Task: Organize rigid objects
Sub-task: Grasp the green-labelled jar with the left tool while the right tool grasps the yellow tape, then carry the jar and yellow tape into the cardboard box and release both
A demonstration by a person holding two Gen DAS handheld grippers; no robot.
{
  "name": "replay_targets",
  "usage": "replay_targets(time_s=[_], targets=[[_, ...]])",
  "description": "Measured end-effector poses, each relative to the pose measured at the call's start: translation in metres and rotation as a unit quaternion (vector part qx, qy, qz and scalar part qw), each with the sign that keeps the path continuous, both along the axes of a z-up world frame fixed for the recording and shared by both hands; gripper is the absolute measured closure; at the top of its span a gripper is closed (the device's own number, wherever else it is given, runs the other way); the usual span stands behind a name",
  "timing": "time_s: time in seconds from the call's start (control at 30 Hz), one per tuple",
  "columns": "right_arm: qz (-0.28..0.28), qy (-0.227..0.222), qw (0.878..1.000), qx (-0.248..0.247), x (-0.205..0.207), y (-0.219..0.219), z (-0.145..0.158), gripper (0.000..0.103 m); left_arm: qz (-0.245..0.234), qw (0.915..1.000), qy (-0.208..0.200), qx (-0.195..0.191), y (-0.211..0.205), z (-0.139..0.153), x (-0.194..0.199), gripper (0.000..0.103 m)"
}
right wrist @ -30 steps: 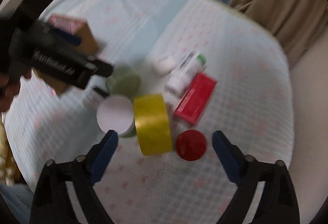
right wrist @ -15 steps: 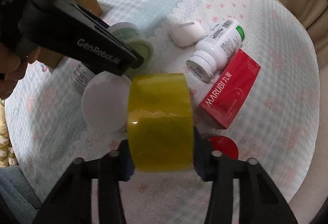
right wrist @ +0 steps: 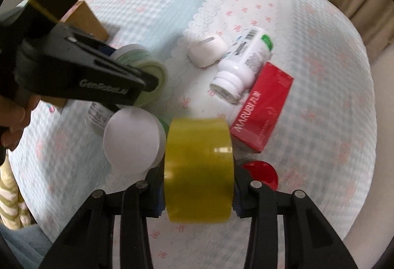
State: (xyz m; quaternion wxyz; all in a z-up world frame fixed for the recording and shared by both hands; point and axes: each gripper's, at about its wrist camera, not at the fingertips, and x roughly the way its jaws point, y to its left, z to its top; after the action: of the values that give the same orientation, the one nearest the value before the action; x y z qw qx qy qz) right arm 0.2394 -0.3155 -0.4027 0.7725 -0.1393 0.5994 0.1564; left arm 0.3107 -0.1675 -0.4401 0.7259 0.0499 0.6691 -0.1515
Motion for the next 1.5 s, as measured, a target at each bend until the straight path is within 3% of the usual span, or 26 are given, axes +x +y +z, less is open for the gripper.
replay_targets(time_s=[0.27,0.53,0.67,0.9,1.07,1.23,1.5], targets=[[-0.039,-0.015,0.999,0.003,-0.016,0.002,0.049,0.065,0.018,0.9989,-0.039,-0.020,0.017,0.061,-0.013,0.062],[-0.063,-0.035,0.997,0.031,-0.041,0.006,0.134,0.065,0.057,0.9937,-0.090,-0.035,0.041,0.147,-0.053,0.062],[-0.054,-0.052,0.996,0.045,-0.057,0.024,0.185,0.065,0.092,0.9880,-0.108,-0.061,0.070,0.199,-0.072,0.062],[-0.007,-0.086,0.994,0.065,-0.072,0.074,0.237,0.065,0.125,0.9799,-0.149,-0.042,0.133,0.259,-0.100,0.062],[0.008,-0.092,0.993,0.068,-0.071,0.117,0.250,0.065,0.145,0.9741,-0.168,-0.042,0.188,0.276,-0.111,0.062],[0.005,-0.090,0.994,0.066,-0.063,0.172,0.253,0.065,0.148,0.9735,-0.168,-0.045,0.248,0.275,-0.107,0.062],[-0.048,-0.049,0.994,0.083,-0.034,0.266,0.219,0.065,0.125,0.9827,-0.132,-0.032,0.348,0.231,-0.074,0.062]])
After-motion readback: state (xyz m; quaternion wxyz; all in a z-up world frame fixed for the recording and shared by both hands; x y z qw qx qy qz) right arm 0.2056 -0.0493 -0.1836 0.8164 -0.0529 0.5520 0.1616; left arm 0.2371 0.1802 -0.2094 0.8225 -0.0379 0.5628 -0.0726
